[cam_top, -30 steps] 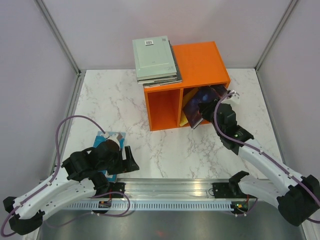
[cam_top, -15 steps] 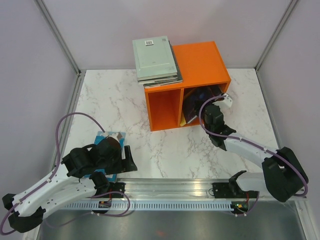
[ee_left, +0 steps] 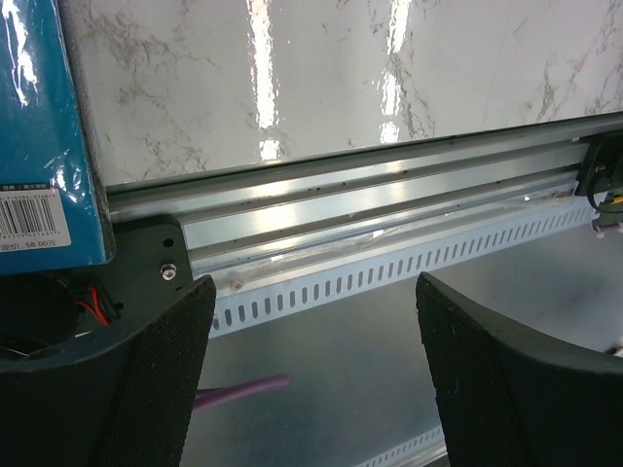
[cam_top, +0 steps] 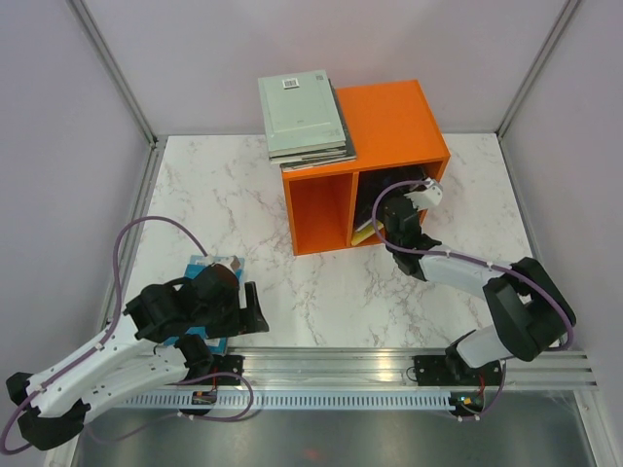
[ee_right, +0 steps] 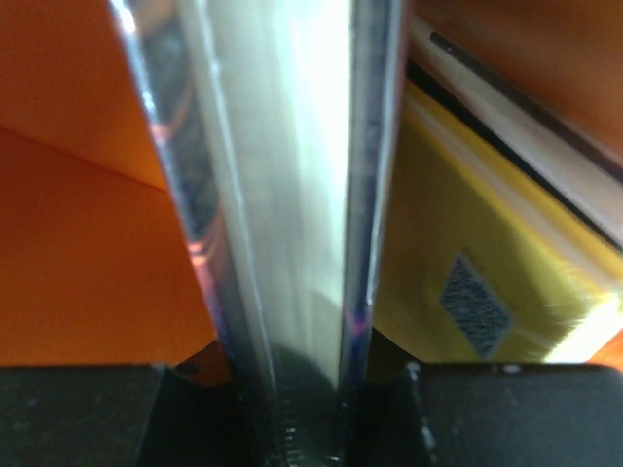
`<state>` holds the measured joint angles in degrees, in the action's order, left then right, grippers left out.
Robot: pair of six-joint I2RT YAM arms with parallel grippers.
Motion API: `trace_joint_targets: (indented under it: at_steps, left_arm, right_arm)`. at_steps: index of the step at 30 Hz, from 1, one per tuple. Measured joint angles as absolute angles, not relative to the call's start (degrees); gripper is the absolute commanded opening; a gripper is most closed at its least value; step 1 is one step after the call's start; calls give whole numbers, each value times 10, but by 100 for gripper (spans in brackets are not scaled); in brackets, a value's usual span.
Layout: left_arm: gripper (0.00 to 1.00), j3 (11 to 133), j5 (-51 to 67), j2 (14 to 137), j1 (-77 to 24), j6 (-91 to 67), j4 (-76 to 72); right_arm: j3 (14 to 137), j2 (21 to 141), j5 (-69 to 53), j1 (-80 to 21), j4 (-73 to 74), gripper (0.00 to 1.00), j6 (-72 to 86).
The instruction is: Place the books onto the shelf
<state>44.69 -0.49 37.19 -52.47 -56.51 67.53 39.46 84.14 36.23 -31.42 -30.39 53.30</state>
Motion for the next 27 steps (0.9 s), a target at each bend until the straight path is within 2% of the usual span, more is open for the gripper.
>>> trace_joint_targets:
  at_steps: [3,4,6,7,8,9,14,18,23,27]
  left_arm:
    - [86,447,-5,373,-525,-565,672]
    - [86,447,-5,374,-525,-565,671]
    - [86,447,-5,376,-525,-565,671]
    - [86,447,-5,378,-525,-565,671]
    - [86,447,-5,379,-525,-565,671]
    - [86,447,-5,381,-525,-565,670]
    - [86,447,-5,383,-525,-565,661]
    - [87,447,-5,386,-525,-565,651]
    - [92,447,-14,396,-525,-564,642]
    - [93,448,-20,421,-514,-548,641]
  right_arm:
    - [417,848,368,-314,-270,18,547]
    - [421,849,370,-313,-260,28,552]
    - [422,848,370,-313,-255,38,559]
    - [422,847,372,-312,-252,48,573]
    - [421,846,378,-309,-244,53,586]
    - [415,842,378,-306,-244,65,603]
    - [404,786,379,-301,-231,86,642]
    - [376,737,376,-297,-226,91,656]
    - [337,670,359,-296,-201,91,674]
    - [282,584,343,-286,-139,98,673]
